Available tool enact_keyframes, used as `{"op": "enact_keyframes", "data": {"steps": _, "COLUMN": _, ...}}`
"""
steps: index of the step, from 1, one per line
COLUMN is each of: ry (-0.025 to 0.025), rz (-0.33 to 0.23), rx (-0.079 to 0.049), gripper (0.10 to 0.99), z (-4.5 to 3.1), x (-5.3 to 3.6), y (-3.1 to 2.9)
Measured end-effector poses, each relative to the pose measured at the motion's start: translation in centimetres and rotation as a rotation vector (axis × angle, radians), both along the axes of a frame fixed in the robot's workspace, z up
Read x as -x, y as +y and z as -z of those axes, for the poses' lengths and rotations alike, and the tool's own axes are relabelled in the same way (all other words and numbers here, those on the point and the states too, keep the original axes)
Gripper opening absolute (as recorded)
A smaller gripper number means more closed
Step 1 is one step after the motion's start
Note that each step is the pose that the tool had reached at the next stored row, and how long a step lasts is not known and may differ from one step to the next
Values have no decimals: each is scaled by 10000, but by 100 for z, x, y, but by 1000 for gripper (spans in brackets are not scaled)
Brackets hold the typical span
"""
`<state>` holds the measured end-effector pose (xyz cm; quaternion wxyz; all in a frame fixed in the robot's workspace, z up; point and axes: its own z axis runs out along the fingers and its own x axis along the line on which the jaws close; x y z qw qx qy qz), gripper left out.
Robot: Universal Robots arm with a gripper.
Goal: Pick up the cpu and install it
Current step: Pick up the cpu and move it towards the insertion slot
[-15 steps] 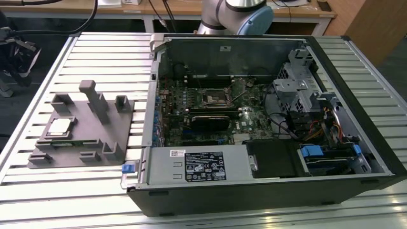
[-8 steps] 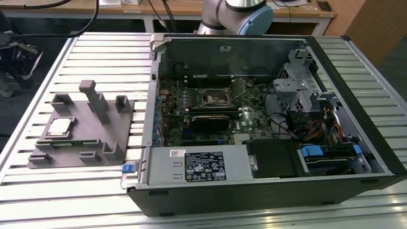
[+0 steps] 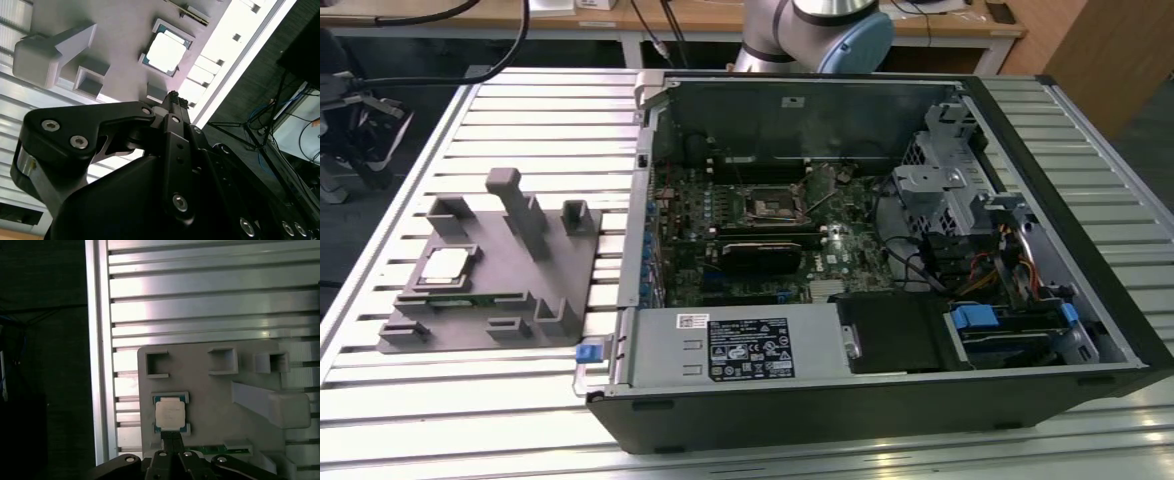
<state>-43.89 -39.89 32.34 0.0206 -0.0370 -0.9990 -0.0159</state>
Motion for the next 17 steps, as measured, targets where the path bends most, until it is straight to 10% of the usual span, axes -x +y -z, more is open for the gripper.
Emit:
{"op": "enact_keyframes", "data": {"steps": 9, "ry": 0, "rz": -1, "rx": -4, "gripper": 114, "z": 55, "x": 0, "y": -6}}
{"op": "enact_keyframes", "data": {"steps": 17, "ry": 2, "rz": -95, "rx": -17, "gripper": 408, "z": 179, "x": 1, "y": -62}}
